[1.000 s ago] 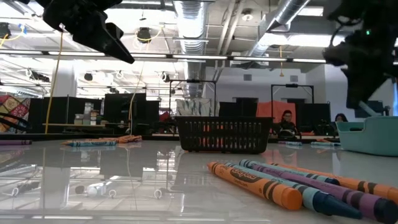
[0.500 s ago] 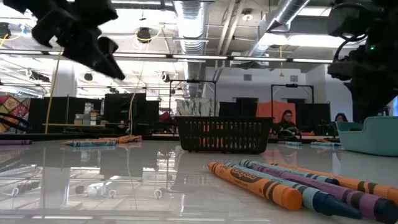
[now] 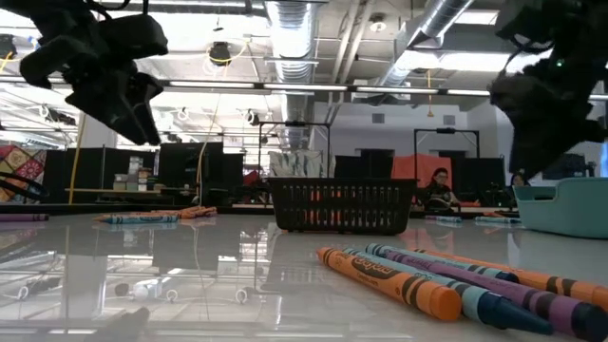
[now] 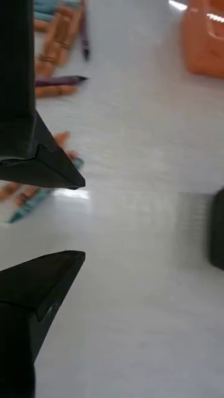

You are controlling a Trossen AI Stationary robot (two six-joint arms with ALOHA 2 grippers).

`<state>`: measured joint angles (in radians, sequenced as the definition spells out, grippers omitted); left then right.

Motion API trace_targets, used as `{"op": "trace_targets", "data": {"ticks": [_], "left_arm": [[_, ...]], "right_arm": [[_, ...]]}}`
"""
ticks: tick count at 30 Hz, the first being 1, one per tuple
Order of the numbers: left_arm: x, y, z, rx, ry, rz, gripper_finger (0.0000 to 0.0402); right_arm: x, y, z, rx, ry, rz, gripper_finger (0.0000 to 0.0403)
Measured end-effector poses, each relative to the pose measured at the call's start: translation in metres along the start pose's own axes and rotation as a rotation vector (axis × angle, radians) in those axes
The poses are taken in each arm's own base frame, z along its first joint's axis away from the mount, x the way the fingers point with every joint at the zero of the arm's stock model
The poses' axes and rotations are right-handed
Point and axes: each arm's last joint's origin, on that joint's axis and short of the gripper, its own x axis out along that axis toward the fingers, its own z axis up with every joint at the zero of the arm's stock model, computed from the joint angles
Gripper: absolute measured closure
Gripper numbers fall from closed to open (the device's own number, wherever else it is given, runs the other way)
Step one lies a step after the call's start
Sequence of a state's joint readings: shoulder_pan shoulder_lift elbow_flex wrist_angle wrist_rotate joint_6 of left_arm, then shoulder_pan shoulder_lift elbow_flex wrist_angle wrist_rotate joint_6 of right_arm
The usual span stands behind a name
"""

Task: Sort crayons
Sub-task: Put the violet crayon into the black bin

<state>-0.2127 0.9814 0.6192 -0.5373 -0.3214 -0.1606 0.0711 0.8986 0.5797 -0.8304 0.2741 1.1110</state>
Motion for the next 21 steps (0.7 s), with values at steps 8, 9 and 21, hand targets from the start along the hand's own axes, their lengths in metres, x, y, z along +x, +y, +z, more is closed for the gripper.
{"op": "trace_targets", "data": {"ticks": [8,9,21], "left_arm": [[-0.015,0.006,-0.018,-0.148,0.301,0.03,0.0237],[-0.014,0.006,-0.02,-0.176,0.32,0.027,0.0237],[0.002,0.01,-0.031,-0.392,0.549,0.138,0.0237]], "right_arm": [[-0.002,0.012,0.007,-0.113,-0.097,0.12,0.0275],[-0.003,0.014,0.008,-0.124,-0.109,0.137,0.0275],[-0.004,0.023,0.014,-0.231,-0.197,0.203,0.0275]]}}
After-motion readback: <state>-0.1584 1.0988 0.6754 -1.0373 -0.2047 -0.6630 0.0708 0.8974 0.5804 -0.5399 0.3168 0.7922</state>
